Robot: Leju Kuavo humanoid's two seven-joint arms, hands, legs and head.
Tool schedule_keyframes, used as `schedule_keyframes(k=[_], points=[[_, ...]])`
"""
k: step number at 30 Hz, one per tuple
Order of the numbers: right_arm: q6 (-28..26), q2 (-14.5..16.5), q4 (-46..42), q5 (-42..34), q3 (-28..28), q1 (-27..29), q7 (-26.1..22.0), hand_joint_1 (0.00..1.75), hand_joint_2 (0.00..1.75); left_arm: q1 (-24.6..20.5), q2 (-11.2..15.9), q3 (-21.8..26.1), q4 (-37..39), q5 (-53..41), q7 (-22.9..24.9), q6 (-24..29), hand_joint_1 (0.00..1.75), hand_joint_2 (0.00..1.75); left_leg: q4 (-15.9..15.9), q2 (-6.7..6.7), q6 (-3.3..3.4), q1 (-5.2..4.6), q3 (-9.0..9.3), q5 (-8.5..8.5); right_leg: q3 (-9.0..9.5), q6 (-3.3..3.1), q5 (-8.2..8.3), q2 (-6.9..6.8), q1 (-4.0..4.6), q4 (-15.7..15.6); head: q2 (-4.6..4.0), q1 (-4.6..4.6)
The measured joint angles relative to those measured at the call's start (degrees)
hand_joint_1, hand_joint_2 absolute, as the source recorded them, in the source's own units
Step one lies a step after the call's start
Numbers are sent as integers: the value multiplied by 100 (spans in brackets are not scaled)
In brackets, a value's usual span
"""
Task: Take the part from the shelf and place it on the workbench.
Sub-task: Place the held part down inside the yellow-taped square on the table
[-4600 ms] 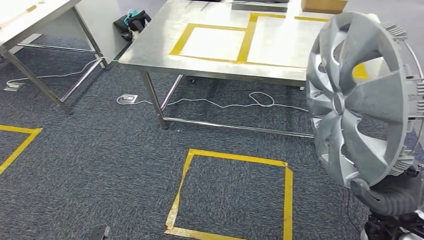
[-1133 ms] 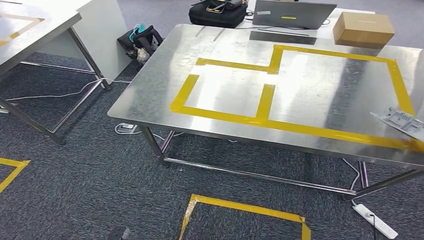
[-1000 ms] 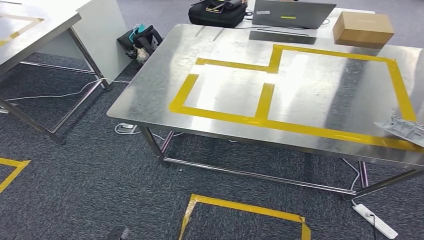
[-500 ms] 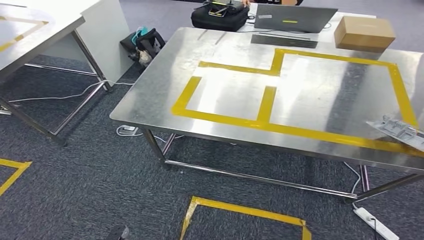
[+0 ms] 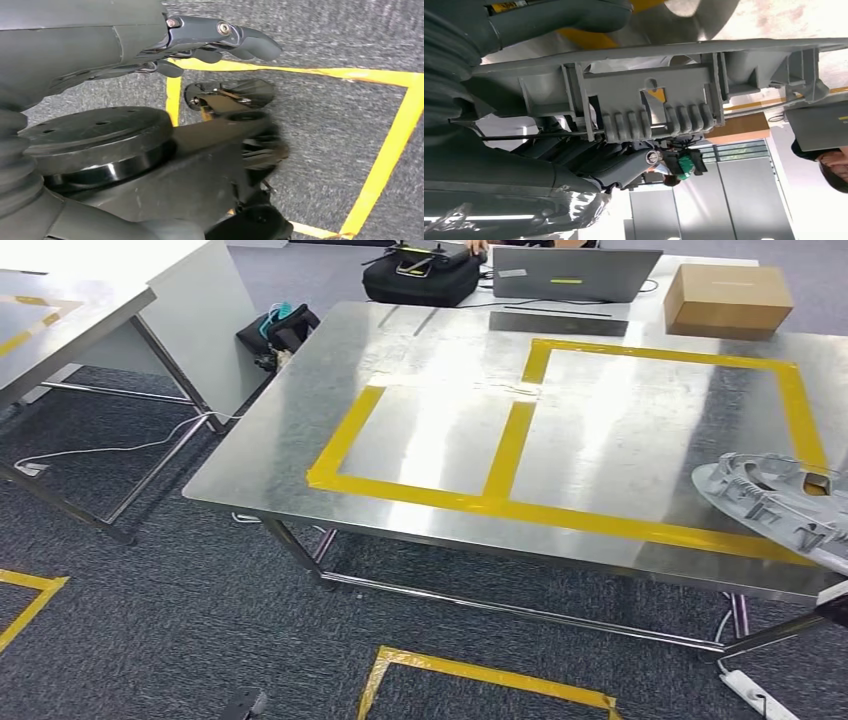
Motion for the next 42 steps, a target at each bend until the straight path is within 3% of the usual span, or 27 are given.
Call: schedule_keyframes(k=[2,3,4,6,7,8,11,13,14,16,17,18,19,21,22,24,28,30,32,33,34,35,37,38,40,42], points=[[1,-12,-9,1,36,6,-2,175,175,16,-4,0,0,-8,-1,0,0,175,611,1,20,-6,-521,-39,100,-13,-90,1,19,-7,0,1],[2,-14,-14,1,53,11,-3,175,175,27,-5,0,0,-9,0,1,0,175,645,1,47,-14,-658,107,164,-11,-144,6,26,-8,0,2],[2,-15,-18,2,64,14,-3,175,175,35,-5,0,0,-9,-1,1,0,175,464,0,86,-28,-683,361,237,-6,-200,12,31,-11,0,2],[1,-17,-27,4,80,16,-3,175,175,41,0,0,1,-9,-2,3,0,175,-233,-2,179,-76,-526,943,367,14,-315,27,39,-28,0,1],[0,-18,-30,5,91,24,-4,175,175,42,3,0,2,-9,-2,4,0,175,-551,-2,211,-99,-421,1095,405,35,-366,39,47,-43,0,-2],[-1,-19,-32,7,103,33,-8,175,175,42,6,0,3,-9,-2,6,0,175,-750,1,220,-117,-348,1142,431,62,-408,49,53,-73,0,-2],[-3,-28,-43,10,136,58,-17,175,175,31,5,0,4,-14,-3,19,0,175,-901,9,226,-116,-242,1015,537,162,-478,47,47,-227,1,-3],[-7,-36,-55,21,169,49,-21,175,175,23,9,2,3,-24,-11,30,0,175,-992,5,279,-98,-116,961,508,188,-584,3,58,-64,1,22],[-9,-37,-57,36,198,40,-22,175,175,19,10,3,2,-32,-15,33,0,175,-1026,3,305,-95,-44,925,352,177,-694,-17,73,233,1,34],[-13,-37,-48,81,281,29,-24,175,175,15,3,4,2,-50,-17,32,0,175,-1039,1,349,-121,68,825,-205,143,-900,-30,115,1051,0,51],[-13,-37,-39,107,332,30,-21,175,175,20,1,4,2,-59,-16,30,0,175,-1038,-4,359,-134,134,765,-470,135,-896,-30,133,1345,0,51],[-14,-36,-29,129,382,28,-18,175,175,29,2,4,2,-65,-16,29,0,175,-1038,-9,365,-144,218,698,-644,135,-758,-30,146,1427,0,54],[-14,-36,-18,150,431,19,-13,175,175,36,4,4,2,-68,-15,29,0,175,-1038,-15,366,-150,318,626,-710,137,-503,-31,153,1292,0,54],[-11,-34,9,186,519,-14,4,175,175,43,9,4,3,-75,-15,31,0,175,-1041,-26,346,-155,526,476,-596,143,114,-37,155,639,0,56],[-5,-35,28,205,568,-41,17,175,175,36,10,4,3,-80,-15,32,0,175,-1031,-33,324,-162,590,409,-482,133,280,-38,159,339,-1,58],[21,-49,67,234,668,-87,46,175,175,15,12,4,4,-91,-9,35,0,175,-1020,-43,278,-174,625,332,-361,73,305,-34,178,110,-1,46],[40,-90,104,250,788,-127,68,175,175,-7,21,4,1,-108,-2,37,0,175,-901,-28,167,-172,580,209,-278,-68,214,-29,162,41,2,6],[54,-105,117,251,830,-155,77,175,175,-19,26,4,0,-120,-2,37,0,175,-327,-18,85,-138,245,12,-199,-118,161,-44,142,15,2,-18],[95,-120,145,250,890,-189,103,175,175,-12,25,4,0,-133,-1,38,0,175,459,-15,31,-83,-304,-179,-130,-129,91,-52,131,12,2,-25],[118,-129,163,249,927,-199,120,175,175,-2,25,4,0,-140,0,38,0,175,685,-13,16,-61,-511,-161,-86,-121,52,-51,123,12,1,-26],[136,-140,181,248,968,-205,138,175,175,9,25,4,0,-146,1,39,0,175,713,-12,5,-43,-618,-21,-28,-107,8,-47,111,12,1,-26],[147,-151,199,248,1009,-213,158,175,175,14,25,4,0,-152,2,40,0,175,514,-11,-2,-30,-606,239,40,-85,-38,-42,94,11,1,-26],[147,-175,237,255,1089,-247,206,175,175,13,23,4,1,-165,2,41,0,175,-208,-4,-8,-20,-377,803,171,-13,-140,-30,66,7,2,-28],[139,-183,257,269,1129,-274,237,175,175,8,21,4,1,-172,2,42,0,175,-546,-1,3,-24,-246,943,212,30,-184,-19,61,6,2,-32],[122,-194,301,310,1214,-314,301,175,175,-4,13,3,2,-189,2,42,0,175,-856,-2,21,-29,-103,968,242,74,-220,-8,71,-11,2,-33],[115,-201,349,340,1300,-346,340,175,175,-9,12,3,2,-201,3,46,0,175,-916,-9,31,-21,-81,959,267,56,-203,-27,78,-68,1,-24]])
